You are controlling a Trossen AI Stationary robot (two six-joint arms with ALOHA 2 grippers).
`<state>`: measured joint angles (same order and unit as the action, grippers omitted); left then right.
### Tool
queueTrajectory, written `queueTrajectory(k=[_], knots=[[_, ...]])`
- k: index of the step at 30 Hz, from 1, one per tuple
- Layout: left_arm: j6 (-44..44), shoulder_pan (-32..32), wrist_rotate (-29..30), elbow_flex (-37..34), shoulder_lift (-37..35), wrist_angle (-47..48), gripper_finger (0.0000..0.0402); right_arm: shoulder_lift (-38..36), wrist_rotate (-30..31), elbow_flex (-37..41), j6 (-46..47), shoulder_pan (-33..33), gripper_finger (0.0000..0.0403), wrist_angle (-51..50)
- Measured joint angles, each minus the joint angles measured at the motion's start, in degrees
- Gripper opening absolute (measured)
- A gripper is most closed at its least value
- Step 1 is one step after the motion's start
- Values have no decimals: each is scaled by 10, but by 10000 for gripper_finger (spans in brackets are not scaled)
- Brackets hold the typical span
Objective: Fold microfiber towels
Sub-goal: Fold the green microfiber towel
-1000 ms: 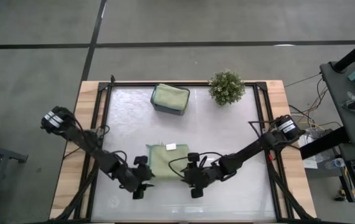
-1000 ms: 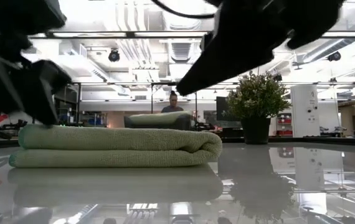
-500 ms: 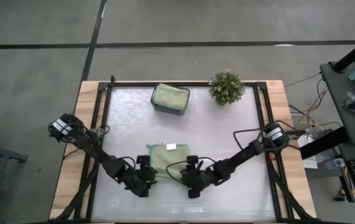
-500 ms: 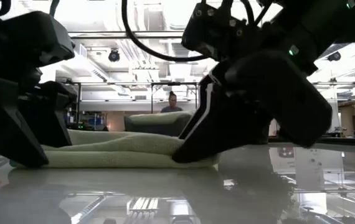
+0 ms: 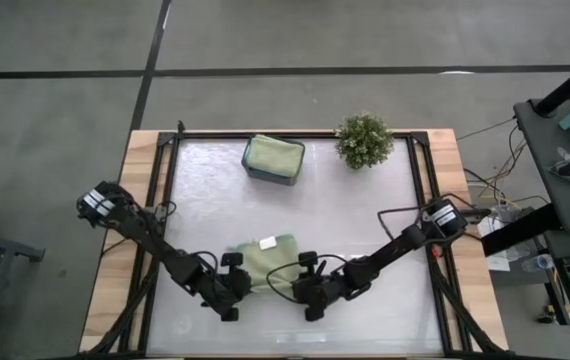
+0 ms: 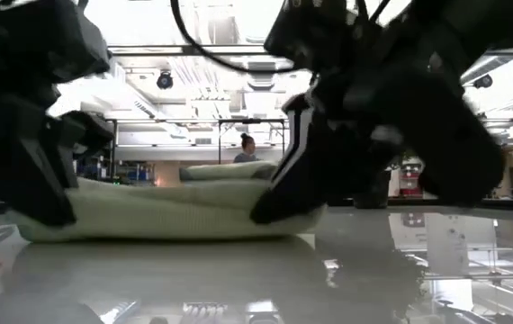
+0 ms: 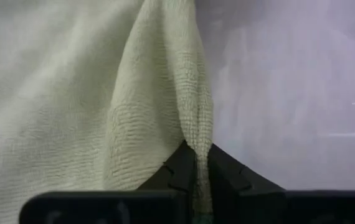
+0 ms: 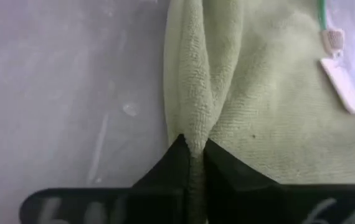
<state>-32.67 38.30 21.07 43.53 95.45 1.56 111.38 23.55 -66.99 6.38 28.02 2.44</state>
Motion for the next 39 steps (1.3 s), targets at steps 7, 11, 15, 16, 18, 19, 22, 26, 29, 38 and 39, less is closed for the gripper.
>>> queueTrajectory(k=[7,11,15,16,18,19,22,26,29,38,39], knots=[[-15,0,-25,0,-35,-1,5,-34,-17,-34,26,1,75,-86],[-20,2,-43,0,-39,-9,4,-50,-30,-56,-9,3,123,-111],[-43,4,-52,0,-40,-10,3,-58,-28,-72,-71,-5,144,-90],[-45,5,-52,0,-40,-11,3,-58,-28,-72,-85,-11,143,-74],[-46,6,-58,0,-40,-12,3,-57,-28,-69,-113,-26,133,-49],[-46,7,-59,0,-40,-13,2,-55,-28,-67,-128,-34,124,-33],[-45,9,-66,0,-43,-18,2,-44,-31,-52,-166,-57,85,1],[-46,10,-87,0,-46,-28,2,-29,-133,-21,-185,-96,23,39],[-45,10,-94,0,-54,-31,2,-20,-198,-6,-186,-119,13,56],[-45,-2,-91,-7,-117,-20,2,7,-325,2,-185,-136,12,55],[-45,-4,-91,-11,-126,-20,2,7,-327,2,-185,-135,12,56]])
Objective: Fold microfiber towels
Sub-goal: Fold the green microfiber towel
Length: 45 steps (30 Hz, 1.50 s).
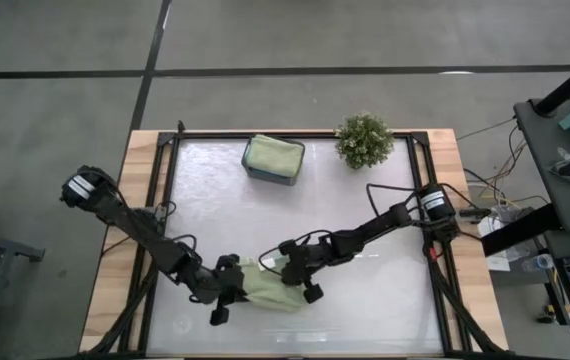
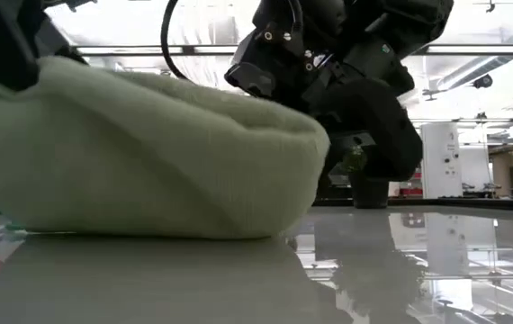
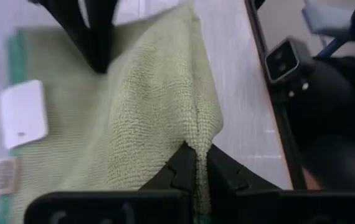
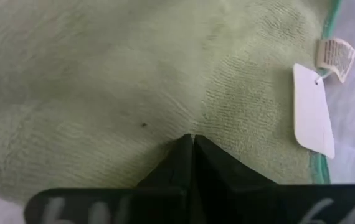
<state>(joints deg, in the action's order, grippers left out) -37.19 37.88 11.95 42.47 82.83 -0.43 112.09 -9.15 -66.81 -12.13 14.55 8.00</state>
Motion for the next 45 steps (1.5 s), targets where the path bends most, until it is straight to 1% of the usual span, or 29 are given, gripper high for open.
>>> queueTrajectory(k=[7,11,13,16,19,21,28,30,36,39,42,45], knots=[[0,-26,5,-30,-50,3,2,0,-3,-1,-15,4,12,-2],[-3,-47,6,-51,-63,24,2,0,-3,-1,-19,7,12,-2],[-22,-59,5,-62,-63,36,2,0,-3,-1,-16,7,12,0],[-52,-72,-19,-72,-61,61,2,-3,2,-1,5,7,12,1],[-59,-75,-32,-84,-60,58,2,-15,4,-1,16,7,12,0],[-59,-77,-35,-88,-60,54,2,-25,25,-1,19,7,12,-1],[-60,-94,-34,-100,-60,53,2,-58,171,-1,23,7,12,-5],[-60,-99,-33,-102,-60,55,2,-69,193,-1,21,7,12,-7],[-59,-116,-25,-105,-60,54,2,-121,197,-1,13,7,13,-40],[-60,-125,-24,-106,-59,54,2,-154,192,-1,27,10,16,-48],[-60,-131,-23,-106,-52,55,2,-175,171,-2,52,20,33,-60],[-59,-133,-23,-106,-41,54,2,-183,162,-1,87,37,68,-65]])
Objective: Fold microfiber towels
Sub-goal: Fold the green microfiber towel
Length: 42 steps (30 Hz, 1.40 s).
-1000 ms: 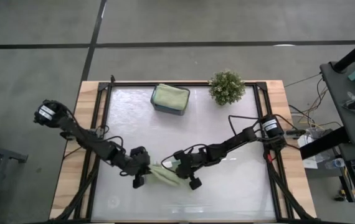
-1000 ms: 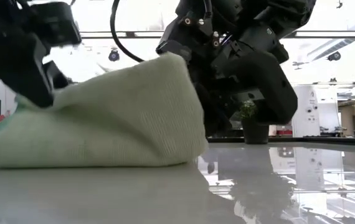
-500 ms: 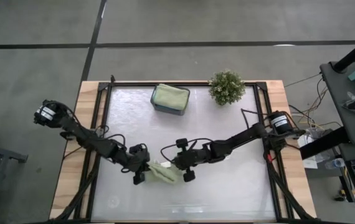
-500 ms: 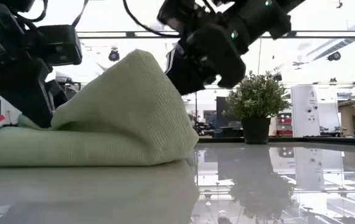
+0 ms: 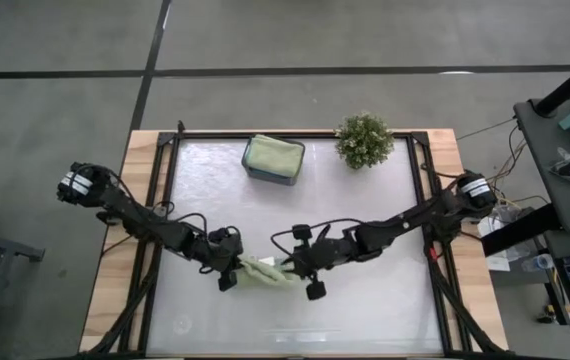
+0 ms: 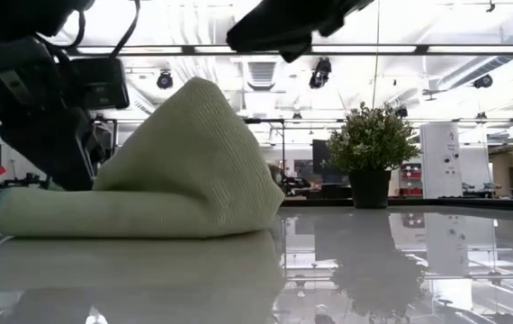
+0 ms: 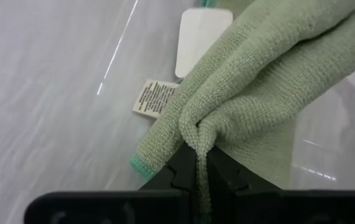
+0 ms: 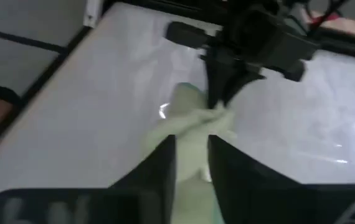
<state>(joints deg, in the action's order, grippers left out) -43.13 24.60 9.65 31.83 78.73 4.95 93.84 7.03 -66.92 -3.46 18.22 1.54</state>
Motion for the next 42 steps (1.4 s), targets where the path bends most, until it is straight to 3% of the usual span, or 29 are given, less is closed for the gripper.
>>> queueTrajectory(k=[10,17,23,30,42], knots=[[0,0,0,0,16,0,2,49,20,1,104,36,219,29],[0,0,0,0,16,-2,2,105,68,-9,115,33,253,65],[0,0,0,0,16,-2,8,110,73,-14,109,30,188,73],[0,0,-20,0,8,1,13,110,90,-10,93,27,27,48],[0,0,-36,0,-38,14,15,113,112,19,148,-5,13,18]])
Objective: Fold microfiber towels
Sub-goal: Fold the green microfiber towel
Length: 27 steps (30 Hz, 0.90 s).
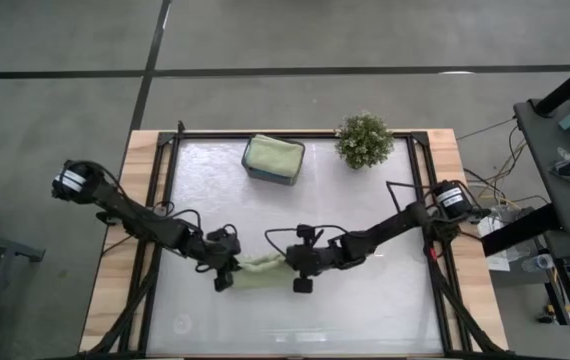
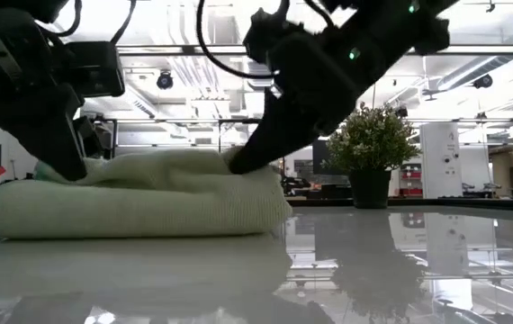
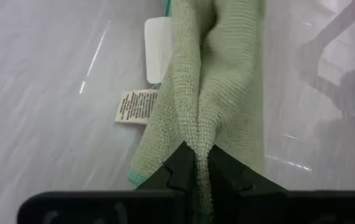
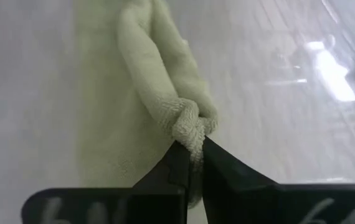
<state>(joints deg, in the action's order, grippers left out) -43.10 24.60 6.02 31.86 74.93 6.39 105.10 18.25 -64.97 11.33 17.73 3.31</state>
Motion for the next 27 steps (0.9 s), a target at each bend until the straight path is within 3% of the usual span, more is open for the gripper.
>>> queueTrajectory(k=[10,15,23,27], knots=[[-12,-2,4,0,-26,29,19,12,-2,24,-3,-19,13,49],[-12,-1,-6,0,-27,39,59,18,-5,23,-8,-24,18,55],[-9,-1,-8,0,-27,78,153,19,-5,25,-8,-28,97,44],[23,-1,-14,1,-27,130,180,15,-5,25,-8,-30,141,34]])
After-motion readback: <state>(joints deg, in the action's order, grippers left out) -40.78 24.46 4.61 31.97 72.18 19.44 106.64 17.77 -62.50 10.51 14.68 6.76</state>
